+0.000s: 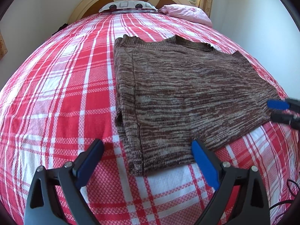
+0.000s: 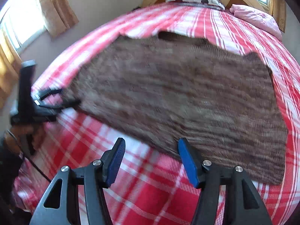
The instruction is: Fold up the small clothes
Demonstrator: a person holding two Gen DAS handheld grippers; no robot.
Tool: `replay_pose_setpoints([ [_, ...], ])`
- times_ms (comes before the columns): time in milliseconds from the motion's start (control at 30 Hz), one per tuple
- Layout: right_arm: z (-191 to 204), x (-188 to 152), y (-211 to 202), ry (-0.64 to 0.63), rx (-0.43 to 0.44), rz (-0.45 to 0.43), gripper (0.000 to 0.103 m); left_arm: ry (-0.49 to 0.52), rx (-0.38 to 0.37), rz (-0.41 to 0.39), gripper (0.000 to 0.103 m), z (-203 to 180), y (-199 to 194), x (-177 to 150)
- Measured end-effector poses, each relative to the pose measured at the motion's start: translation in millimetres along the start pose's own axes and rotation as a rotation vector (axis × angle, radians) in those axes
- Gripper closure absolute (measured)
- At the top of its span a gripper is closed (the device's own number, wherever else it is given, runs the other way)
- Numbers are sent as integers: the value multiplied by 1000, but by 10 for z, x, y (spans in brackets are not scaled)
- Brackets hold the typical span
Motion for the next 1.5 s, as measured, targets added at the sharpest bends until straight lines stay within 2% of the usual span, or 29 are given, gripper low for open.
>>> replay_pose_setpoints([
  [67,68,178,9,-19,-7,-47,43,1,6,-1,5,-5,-1,-3],
  [167,154,314,283,-53,-32,-13,43,1,11,-1,4,-8,-1,-3],
  [300,115,185,585,-21,-70,32,43,1,13,-1,4,-12,3,-2],
  [400,204,15,542,-71,-103,-5,43,1,8,1,3,-7,5,-2],
  [533,176,-39,496,-55,-84,7,43,3,0,5,1,-10,11,3],
  [700,218,-94,494,-68,-108,6,41,2,-4,5,0,-15,-1,8],
  [767,241,-124,469,-78,-120,7,41,-10,0,-10,0,22,-78,3],
  [867,291,-166,405,-113,-140,10,41,-63,-46,-62,0,195,-293,-31],
  [1000,483,-132,332,-186,-143,-28,41,-83,4,-124,0,499,-504,-37],
  [1100,790,-57,393,-299,-150,-42,41,-110,69,-144,0,795,-565,-6],
  [1200,1159,6,565,-431,-156,-40,41,-148,89,-134,0,1051,-545,21],
  [1300,1464,37,707,-544,-170,-54,41,-198,68,-119,0,1249,-468,48],
  [1500,1943,67,1065,-717,-228,-57,41,-277,-64,-73,0,1394,-304,108],
])
Point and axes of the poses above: each gripper's, at about its wrist camera, not at the fingertips, and y roughly the way its jaws point, z to its left, x to its top, the point moved 3 cm from there along y, roughly the way its jaws point, and after that the axes turned 7 degrees about x, right-handed, at the moved point
